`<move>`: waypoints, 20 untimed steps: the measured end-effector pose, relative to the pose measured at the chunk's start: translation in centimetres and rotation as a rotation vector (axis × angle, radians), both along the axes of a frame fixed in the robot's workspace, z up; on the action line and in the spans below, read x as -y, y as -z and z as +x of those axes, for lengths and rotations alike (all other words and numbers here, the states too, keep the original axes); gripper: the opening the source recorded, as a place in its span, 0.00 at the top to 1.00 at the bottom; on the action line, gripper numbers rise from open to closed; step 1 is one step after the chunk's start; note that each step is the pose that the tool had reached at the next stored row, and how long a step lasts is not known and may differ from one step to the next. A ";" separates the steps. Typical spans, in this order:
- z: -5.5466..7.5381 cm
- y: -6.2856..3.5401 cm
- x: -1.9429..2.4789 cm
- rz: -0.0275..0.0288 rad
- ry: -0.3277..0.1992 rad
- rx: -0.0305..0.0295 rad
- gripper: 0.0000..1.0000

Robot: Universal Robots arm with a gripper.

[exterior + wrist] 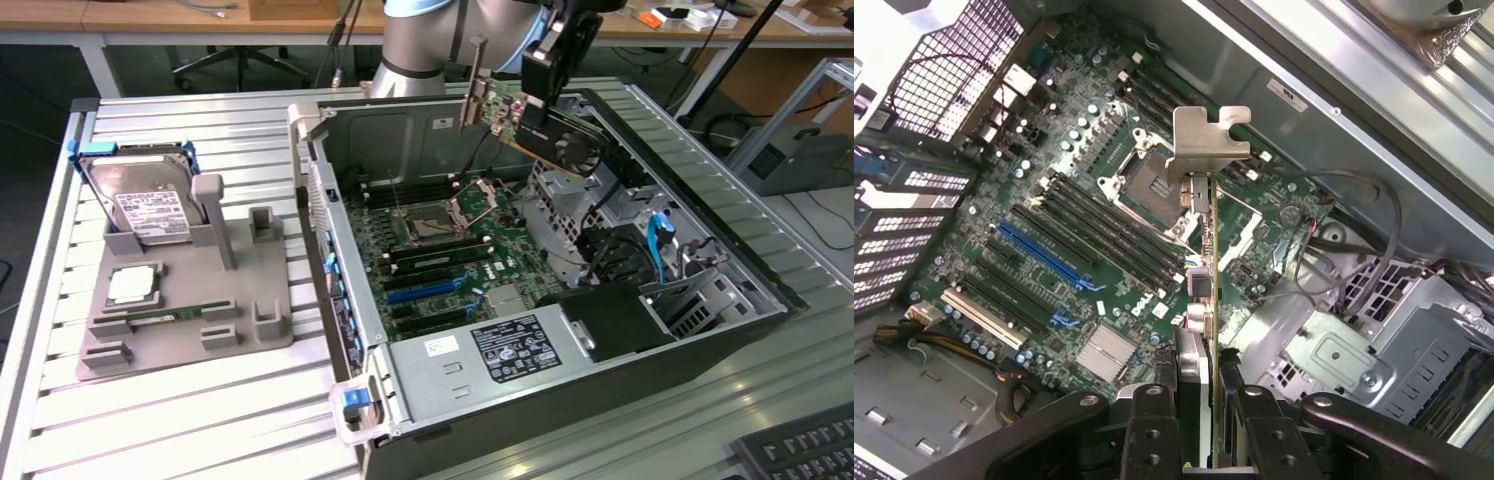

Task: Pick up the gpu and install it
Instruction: 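Insert the gpu into the slot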

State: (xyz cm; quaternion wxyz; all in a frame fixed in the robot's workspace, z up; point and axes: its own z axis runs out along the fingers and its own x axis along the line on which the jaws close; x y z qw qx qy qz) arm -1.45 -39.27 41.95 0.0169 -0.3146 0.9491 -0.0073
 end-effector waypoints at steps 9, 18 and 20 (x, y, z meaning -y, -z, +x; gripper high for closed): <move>0.0 0.00 0.00 0.0000 -0.033 0.0000 0.73; 0.0 0.01 0.00 -0.0001 -0.070 0.0000 0.73; 0.0 0.01 0.00 0.0000 -0.077 0.0000 0.73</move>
